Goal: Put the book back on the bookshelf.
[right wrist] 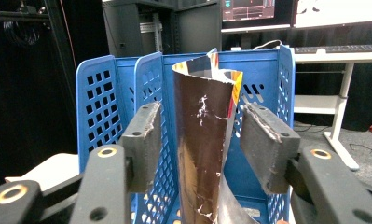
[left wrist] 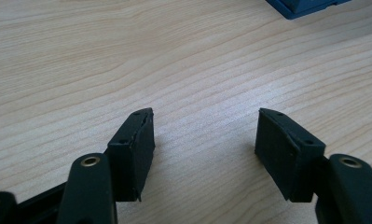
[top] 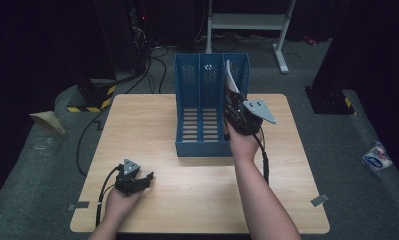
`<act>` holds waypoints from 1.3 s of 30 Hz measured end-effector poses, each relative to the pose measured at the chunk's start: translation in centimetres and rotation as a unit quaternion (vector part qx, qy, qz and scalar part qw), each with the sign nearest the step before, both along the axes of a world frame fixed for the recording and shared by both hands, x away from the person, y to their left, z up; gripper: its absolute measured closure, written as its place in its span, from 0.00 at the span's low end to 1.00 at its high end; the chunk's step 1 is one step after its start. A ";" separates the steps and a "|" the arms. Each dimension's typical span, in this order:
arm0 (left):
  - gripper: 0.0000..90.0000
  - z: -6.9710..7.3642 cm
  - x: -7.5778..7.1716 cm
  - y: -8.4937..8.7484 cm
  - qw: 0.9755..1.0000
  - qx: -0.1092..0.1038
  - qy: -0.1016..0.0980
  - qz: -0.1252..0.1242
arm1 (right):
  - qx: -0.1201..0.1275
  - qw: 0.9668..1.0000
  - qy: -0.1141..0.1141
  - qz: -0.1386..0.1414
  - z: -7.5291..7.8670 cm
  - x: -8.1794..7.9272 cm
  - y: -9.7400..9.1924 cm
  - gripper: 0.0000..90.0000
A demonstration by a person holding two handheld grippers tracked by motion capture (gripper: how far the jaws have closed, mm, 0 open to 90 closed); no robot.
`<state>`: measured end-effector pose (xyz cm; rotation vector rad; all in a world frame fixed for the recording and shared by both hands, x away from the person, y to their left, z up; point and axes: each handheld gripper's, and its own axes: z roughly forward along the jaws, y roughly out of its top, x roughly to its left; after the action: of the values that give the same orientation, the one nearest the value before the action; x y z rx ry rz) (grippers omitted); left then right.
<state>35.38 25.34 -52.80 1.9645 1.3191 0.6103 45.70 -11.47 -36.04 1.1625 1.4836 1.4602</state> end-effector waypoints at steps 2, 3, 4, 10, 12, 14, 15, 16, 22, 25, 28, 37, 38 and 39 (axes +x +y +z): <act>0.42 0.0 0.0 0.0 1.000 0.000 0.000 0.000 | 0.000 1.000 0.002 0.002 0.1 0.0 0.0 0.50; 0.42 0.0 0.0 0.0 1.000 0.000 0.000 0.000 | -0.001 1.000 0.003 0.004 0.2 0.0 -0.1 0.49; 0.42 0.0 0.0 0.0 1.000 0.000 0.000 0.000 | -0.003 1.000 0.002 0.007 0.2 0.0 -0.1 0.49; 0.42 0.0 0.0 0.0 1.000 0.000 0.000 0.000 | -0.012 1.000 0.006 0.015 0.4 -0.2 -0.3 0.45; 0.42 0.0 0.0 0.0 1.000 0.000 0.000 0.000 | -0.013 1.000 0.007 0.018 0.4 -0.3 -0.5 0.44; 0.42 0.0 0.0 0.0 1.000 0.000 0.000 0.000 | -0.012 1.000 0.013 0.020 0.4 -0.3 -0.7 0.43; 0.42 0.0 0.0 0.0 1.000 0.000 0.000 0.000 | -0.013 1.000 0.013 0.021 0.4 -0.3 -0.8 0.42; 0.42 0.0 0.0 0.0 1.000 0.000 0.000 -0.001 | -0.013 1.000 0.015 0.022 0.4 -0.3 -0.8 0.42; 0.42 0.0 0.0 0.0 1.000 0.001 -0.001 -0.001 | -0.023 0.999 0.023 0.033 0.3 -0.6 -1.1 0.38; 0.42 0.0 0.0 0.0 1.000 0.001 0.000 -0.001 | -0.026 0.999 0.021 0.039 0.2 -0.9 -1.3 0.37; 0.42 0.0 0.0 0.0 1.000 0.000 0.000 -0.002 | -0.022 0.998 0.027 0.051 0.2 -1.2 -1.5 0.37; 0.42 0.0 0.1 -0.1 1.000 0.001 -0.001 -0.006 | -0.033 0.997 0.034 0.064 -0.6 -2.8 -2.7 0.29; 0.42 0.0 0.1 -0.1 1.000 0.001 -0.002 -0.007 | -0.033 0.997 0.036 0.066 -0.7 -3.0 -2.8 0.28; 0.42 0.0 0.1 -0.1 1.000 0.001 -0.002 -0.007 | -0.035 0.996 0.039 0.066 -0.9 -3.3 -3.0 0.27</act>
<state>35.44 25.24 -52.82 1.9714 1.3028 0.6085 42.43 -14.45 -36.97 1.1087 1.6793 1.4524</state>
